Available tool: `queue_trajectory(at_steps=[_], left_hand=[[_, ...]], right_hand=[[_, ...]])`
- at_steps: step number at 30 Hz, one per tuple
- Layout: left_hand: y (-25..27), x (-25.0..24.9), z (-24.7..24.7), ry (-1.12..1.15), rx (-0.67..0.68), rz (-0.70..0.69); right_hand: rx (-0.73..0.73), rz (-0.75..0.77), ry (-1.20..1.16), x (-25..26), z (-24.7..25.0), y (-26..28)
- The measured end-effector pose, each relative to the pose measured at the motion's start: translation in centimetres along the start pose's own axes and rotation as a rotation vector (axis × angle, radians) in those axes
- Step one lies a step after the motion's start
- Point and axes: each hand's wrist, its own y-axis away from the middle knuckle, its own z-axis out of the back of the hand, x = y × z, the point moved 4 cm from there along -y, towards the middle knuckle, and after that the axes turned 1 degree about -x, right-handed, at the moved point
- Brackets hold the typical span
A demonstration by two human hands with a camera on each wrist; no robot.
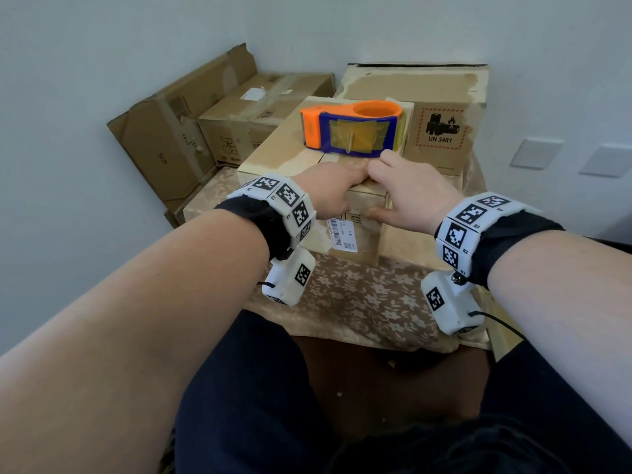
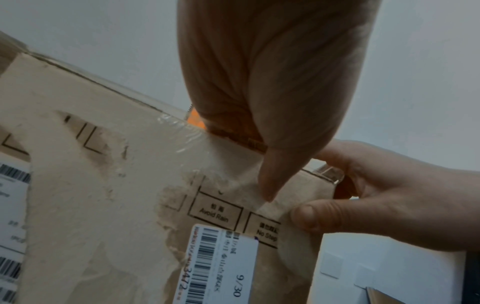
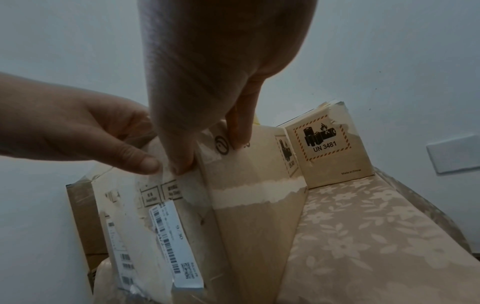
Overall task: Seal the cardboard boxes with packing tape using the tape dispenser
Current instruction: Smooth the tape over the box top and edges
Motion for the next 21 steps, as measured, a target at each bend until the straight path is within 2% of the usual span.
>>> queue_trajectory(at_steps=[12, 21], left_hand=[[-0.3, -0.6, 0.0, -0.008, 0.000, -0.001], [-0.8, -3.3, 0.1, -0.015, -0.047, 0.004]], right_hand=[[0.001, 0.054, 0.046, -0.7, 0.3, 0.5], [-0.125, 0.172, 0.070, -1.0, 2.0, 3.5]])
